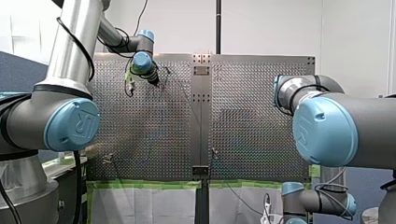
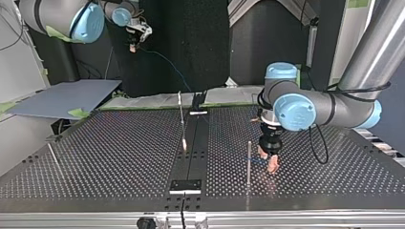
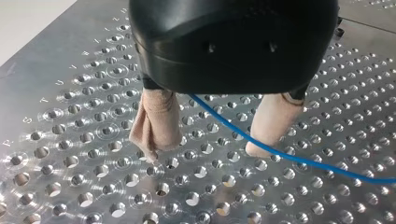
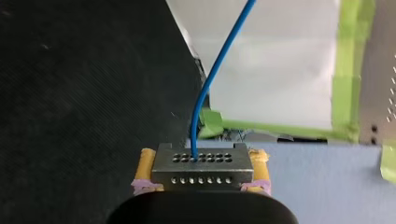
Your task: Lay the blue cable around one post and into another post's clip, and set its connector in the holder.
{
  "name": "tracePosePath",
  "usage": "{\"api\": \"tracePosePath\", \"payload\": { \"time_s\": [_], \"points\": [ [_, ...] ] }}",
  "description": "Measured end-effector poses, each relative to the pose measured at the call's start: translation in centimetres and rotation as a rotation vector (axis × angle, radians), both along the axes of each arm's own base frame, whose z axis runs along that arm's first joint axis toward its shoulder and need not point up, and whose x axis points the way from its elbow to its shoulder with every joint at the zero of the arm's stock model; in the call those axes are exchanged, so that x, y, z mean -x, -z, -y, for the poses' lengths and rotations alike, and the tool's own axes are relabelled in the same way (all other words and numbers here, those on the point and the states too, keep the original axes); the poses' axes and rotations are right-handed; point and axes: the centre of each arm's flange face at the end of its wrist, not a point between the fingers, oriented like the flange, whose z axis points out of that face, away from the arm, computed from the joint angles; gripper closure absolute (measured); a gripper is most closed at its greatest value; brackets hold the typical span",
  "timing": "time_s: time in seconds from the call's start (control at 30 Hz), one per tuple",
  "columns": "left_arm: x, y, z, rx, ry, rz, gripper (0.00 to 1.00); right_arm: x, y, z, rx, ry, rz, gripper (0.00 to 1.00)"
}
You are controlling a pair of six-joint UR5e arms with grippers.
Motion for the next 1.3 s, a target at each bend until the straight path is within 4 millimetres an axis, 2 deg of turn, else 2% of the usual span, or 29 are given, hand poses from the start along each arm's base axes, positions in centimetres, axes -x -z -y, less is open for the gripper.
{"api": "tracePosePath", "payload": {
  "time_s": [0.1, 0.5, 0.9, 1.3],
  "points": [
    [0.0, 0.0, 0.0, 0.0, 0.0, 0.001, 0.0, -0.7, -0.2, 0.2, 0.03, -0.037, 0.02, 1.0],
    [0.0, 0.0, -0.1, 0.0, -0.002, 0.002, 0.0, -2.8, -4.6, 3.4, 0.098, -0.076, 0.088, 1.0],
    [0.0, 0.0, -0.1, 0.001, -0.003, 0.002, 0.0, -4.5, -9.9, 6.7, 0.095, -0.101, 0.187, 1.0],
    [0.0, 0.0, 0.0, 0.006, -0.001, 0.001, 0.0, -5.8, -16.0, 9.0, 0.146, -0.157, 0.164, 1.0]
  ]
}}
